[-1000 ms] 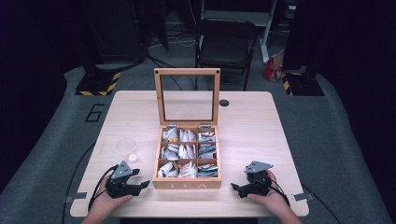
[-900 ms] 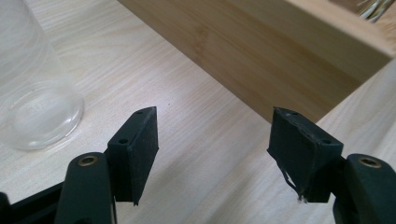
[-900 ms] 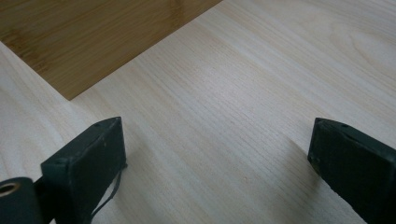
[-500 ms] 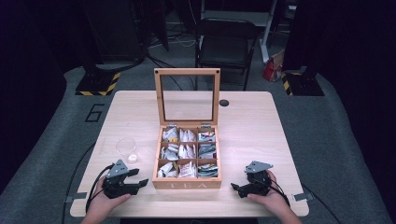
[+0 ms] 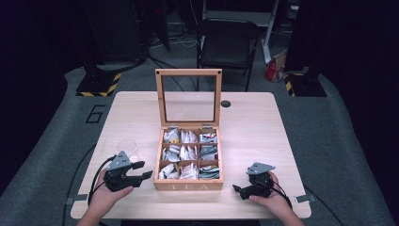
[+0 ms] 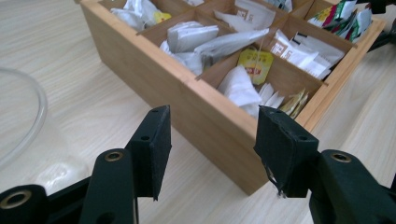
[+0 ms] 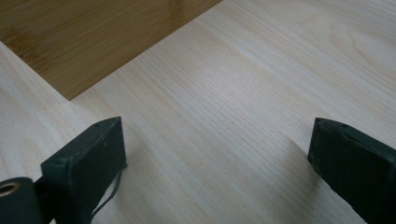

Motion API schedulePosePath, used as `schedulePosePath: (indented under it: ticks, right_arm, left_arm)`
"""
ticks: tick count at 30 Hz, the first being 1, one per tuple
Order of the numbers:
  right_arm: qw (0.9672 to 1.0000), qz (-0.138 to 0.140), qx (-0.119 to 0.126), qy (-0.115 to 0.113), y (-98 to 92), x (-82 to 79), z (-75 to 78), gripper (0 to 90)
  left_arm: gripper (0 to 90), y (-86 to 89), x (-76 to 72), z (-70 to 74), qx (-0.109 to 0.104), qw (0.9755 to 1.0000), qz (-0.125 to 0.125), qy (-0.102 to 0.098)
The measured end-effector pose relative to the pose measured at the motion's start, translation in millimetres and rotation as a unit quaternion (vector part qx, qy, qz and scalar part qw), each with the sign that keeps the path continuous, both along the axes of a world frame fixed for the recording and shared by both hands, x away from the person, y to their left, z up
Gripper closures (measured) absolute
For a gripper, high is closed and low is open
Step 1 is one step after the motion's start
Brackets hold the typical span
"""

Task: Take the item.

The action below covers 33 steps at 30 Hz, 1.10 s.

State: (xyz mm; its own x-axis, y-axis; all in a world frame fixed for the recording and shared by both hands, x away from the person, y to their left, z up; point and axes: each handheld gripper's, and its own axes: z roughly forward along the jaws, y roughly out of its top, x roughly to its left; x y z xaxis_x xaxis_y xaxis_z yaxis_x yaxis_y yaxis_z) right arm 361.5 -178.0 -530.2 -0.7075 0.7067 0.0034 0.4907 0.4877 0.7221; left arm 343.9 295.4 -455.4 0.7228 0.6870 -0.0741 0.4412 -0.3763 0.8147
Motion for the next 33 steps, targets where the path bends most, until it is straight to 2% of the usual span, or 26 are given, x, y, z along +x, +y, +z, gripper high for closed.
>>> schedulePosePath:
  ticks: [4, 15, 26, 30, 33]
  right_arm:
    - [1.0, 0.0, 0.0, 0.0, 0.0, 0.0, 0.0, 3.4]
    - [1.0, 0.0, 0.0, 0.0, 0.0, 0.0, 0.0, 3.4]
    - [1.0, 0.0, 0.0, 0.0, 0.0, 0.0, 0.0, 3.4]
    - [1.0, 0.0, 0.0, 0.0, 0.0, 0.0, 0.0, 3.4]
    - [1.0, 0.0, 0.0, 0.0, 0.0, 0.0, 0.0, 3.4]
  left_arm:
    - [46.7, -9.3, 4.9, 4.1, 0.0, 1.0, -0.009, -0.003]
    - [49.6, -35.7, 20.3, 15.7, 0.021, 0.9988, -0.042, -0.011]
    - [53.0, -55.1, 32.4, 19.4, 0.028, 0.9979, -0.058, -0.011]
    - [54.7, -61.7, 34.9, 19.4, 0.023, 0.9974, -0.067, -0.012]
    - [55.2, -65.5, 36.9, 19.6, 0.033, 0.9967, -0.073, -0.014]
